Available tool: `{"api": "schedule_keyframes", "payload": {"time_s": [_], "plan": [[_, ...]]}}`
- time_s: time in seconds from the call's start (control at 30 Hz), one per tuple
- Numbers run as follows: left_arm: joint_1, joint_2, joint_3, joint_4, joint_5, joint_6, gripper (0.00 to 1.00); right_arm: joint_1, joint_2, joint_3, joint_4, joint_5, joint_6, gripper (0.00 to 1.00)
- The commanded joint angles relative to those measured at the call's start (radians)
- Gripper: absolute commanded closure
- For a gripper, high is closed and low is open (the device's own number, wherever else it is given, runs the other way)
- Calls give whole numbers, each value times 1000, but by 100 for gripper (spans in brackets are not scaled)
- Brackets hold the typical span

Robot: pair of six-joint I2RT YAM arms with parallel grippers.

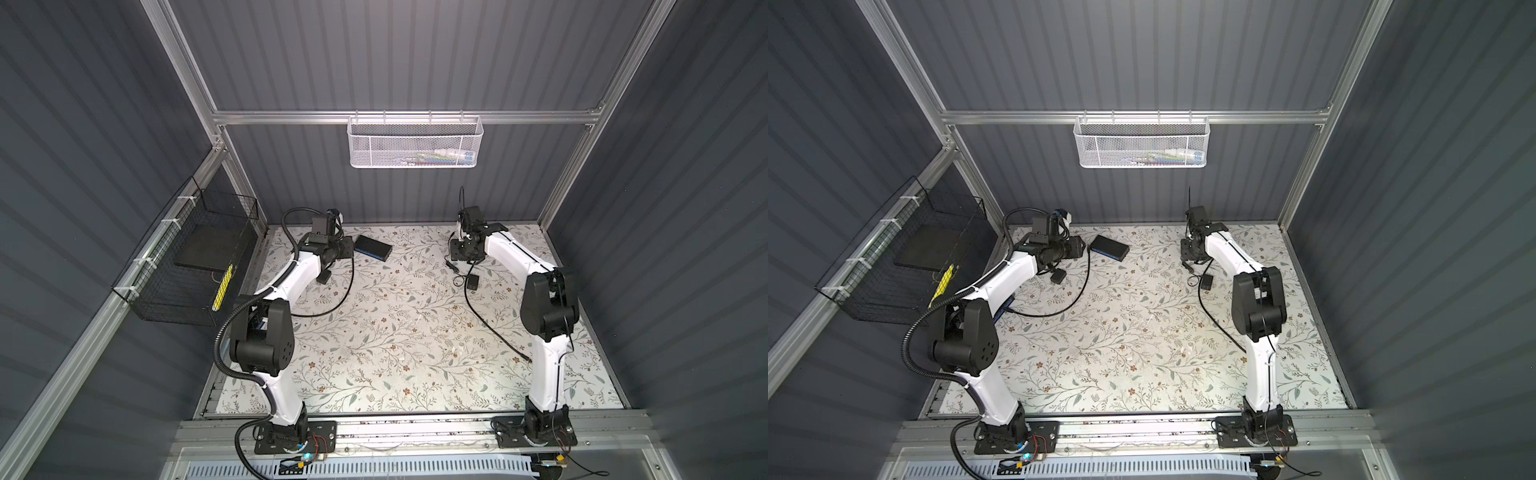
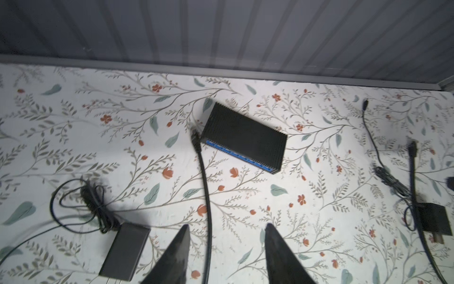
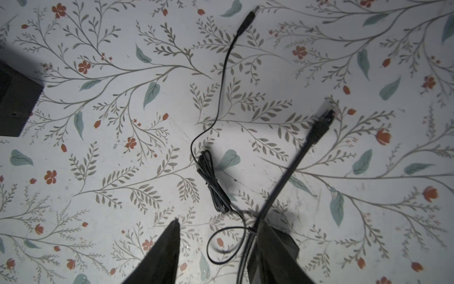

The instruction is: Insert the plug into the switch port

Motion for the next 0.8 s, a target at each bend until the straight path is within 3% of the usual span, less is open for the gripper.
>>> {"api": "schedule_keyframes", "payload": {"time_s": [0.0, 0.23, 0.47, 0.67, 0.77], "plan": [[-12, 131, 85, -1, 70, 32, 50, 22, 18, 49, -15, -52, -2, 48], [-18, 394, 360, -12, 123, -6, 47, 43, -41, -81, 39, -87, 46, 46], [-15, 580, 622, -81, 113, 30, 39, 92, -108, -199, 97, -95, 73, 37], [-9, 630, 693, -65, 113, 56, 31, 135, -48, -142, 160, -140, 133, 30], [4, 639, 691, -45, 104, 67, 20, 149, 5, -90, 222, -183, 191, 28]]}}
